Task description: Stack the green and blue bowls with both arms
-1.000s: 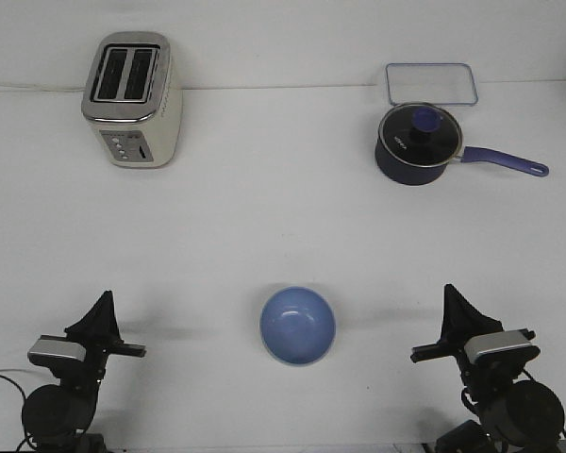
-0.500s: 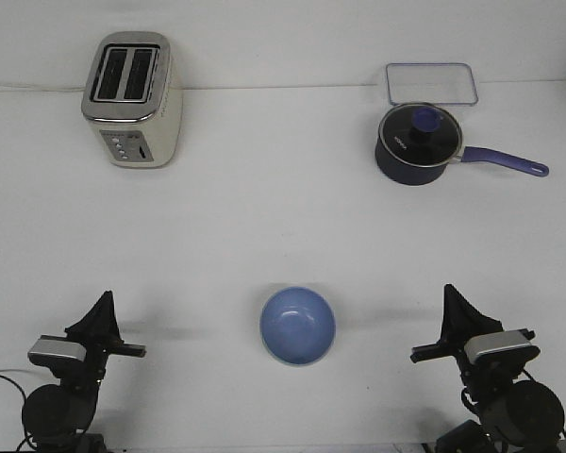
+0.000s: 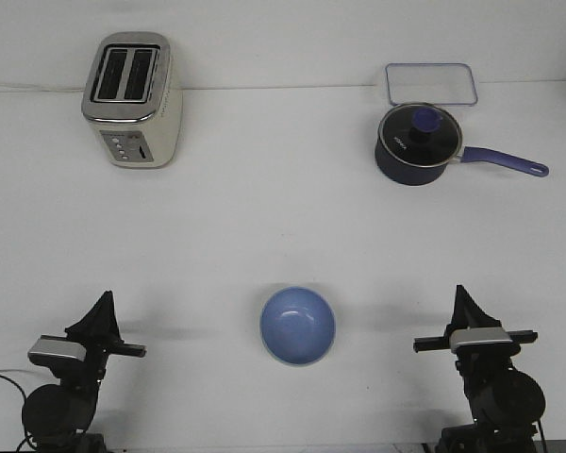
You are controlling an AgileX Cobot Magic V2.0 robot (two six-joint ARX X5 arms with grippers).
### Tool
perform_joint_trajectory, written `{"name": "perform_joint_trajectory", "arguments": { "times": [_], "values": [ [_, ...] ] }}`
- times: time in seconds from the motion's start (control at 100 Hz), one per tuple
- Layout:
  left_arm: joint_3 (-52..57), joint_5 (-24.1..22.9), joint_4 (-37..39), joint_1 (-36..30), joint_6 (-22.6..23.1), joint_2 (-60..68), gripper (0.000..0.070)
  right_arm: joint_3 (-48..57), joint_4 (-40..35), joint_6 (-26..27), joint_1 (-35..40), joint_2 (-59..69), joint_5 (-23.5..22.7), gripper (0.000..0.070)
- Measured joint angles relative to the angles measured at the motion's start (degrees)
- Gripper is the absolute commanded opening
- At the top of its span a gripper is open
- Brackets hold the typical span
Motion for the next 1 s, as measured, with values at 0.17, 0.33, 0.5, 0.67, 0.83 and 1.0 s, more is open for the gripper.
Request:
{"name": "perform_joint_trajectory", "arguments": {
  "times": [0.17,0.33,0.5,0.67,0.83,1.0],
  "values": [
    [0.0,0.0,-0.07,0.0,-0.02,0.0,0.0014,-8.63,3.32,-5.88,-5.01,-4.15,-2.27,0.0],
    [0.0,0.09,-0.13,0.0,-0.04,-0.02,0.0014,-14.01,7.67,-7.17,-5.57,-4.04,-3.96,0.0],
    [0.0,0.09,-0.24,0.0,-0.09,-0.02,0.0014,-14.03,10.34,-7.32,-5.53,-4.04,-4.87,0.0],
    [0.0,0.09,-0.22,0.0,-0.13,-0.02,0.0014,-14.03,11.17,-7.32,-5.53,-4.04,-4.87,0.0],
    [0.0,0.09,-0.22,0.0,-0.13,-0.02,0.0014,-14.03,11.17,-7.32,-5.53,-4.04,-4.87,0.0],
    [0.0,0.09,-0.22,0.0,-0.13,-0.02,0.0014,-14.03,11.19,-7.32,-5.53,-4.04,-4.87,0.0]
  ]
}}
